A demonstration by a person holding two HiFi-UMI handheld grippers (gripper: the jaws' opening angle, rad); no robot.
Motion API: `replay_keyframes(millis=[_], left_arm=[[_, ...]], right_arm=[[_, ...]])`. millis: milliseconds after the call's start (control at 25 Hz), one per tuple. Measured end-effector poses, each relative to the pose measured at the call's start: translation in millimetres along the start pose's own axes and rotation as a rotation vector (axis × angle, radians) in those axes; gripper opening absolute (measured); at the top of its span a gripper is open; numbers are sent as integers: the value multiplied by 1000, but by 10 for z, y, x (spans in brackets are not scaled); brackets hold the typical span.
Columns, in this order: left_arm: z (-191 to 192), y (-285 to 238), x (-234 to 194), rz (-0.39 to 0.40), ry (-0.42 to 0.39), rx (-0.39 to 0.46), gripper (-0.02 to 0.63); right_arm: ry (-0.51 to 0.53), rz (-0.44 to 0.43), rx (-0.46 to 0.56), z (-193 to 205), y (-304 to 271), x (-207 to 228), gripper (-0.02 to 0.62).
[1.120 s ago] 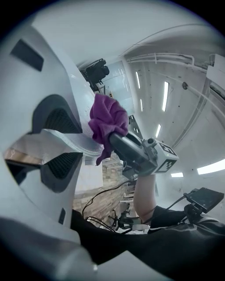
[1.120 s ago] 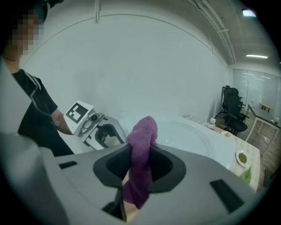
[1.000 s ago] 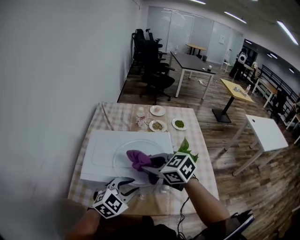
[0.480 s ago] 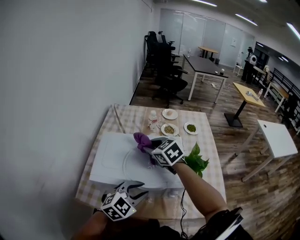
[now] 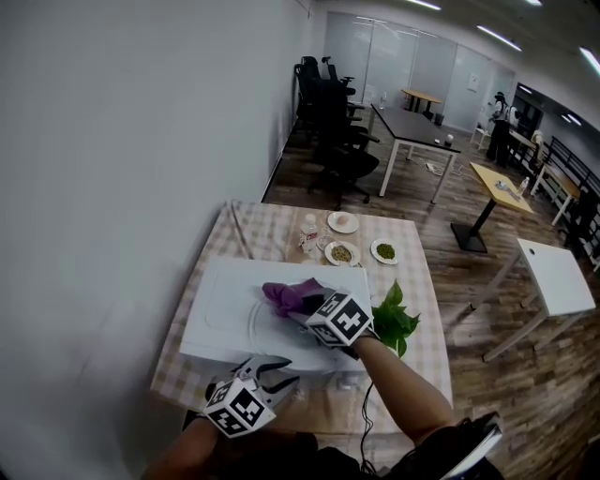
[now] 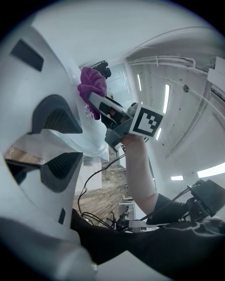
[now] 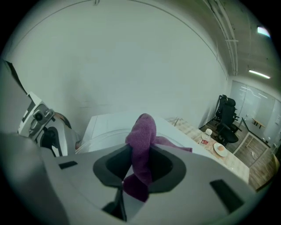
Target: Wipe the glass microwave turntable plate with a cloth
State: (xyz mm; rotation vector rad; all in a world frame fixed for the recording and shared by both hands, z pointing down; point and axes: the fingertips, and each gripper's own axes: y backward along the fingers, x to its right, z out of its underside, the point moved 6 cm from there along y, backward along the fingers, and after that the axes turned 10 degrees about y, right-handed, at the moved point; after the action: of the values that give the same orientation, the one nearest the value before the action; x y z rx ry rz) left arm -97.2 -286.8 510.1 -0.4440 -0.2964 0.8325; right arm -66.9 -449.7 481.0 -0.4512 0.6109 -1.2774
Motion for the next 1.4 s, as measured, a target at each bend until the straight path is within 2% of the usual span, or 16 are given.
replay_keyframes(millis=[240,680,880,1000,1040,1160,1320,1400], left_arm=[[27,-2,-3,0,7,10,143],[59,39,-14,-12,17,46,154],[67,120,-62,-11,89,92,156],[49,198,-111,-37,145,136,129],[39,230,-130,-45,155,150,95],[-4,333,-160,-52,150,182,92],[26,480,-240,-86,220,222,92],[74,569,-293,-110,262,239,57]], right_arm=[[-11,-66,17,116,210,-313,104],[-49,-118,67,230,513,-851,104],[-46,-122,72,237,554,-957,104],[-47,-144,72,245,576,-1012,104],[-39,-153,67,247,585,-1032,104],[2,-182,45,228,612,-1065,104],[47,-199,62,58,609,-969,104],[68,-170,75,-72,570,-850,106]])
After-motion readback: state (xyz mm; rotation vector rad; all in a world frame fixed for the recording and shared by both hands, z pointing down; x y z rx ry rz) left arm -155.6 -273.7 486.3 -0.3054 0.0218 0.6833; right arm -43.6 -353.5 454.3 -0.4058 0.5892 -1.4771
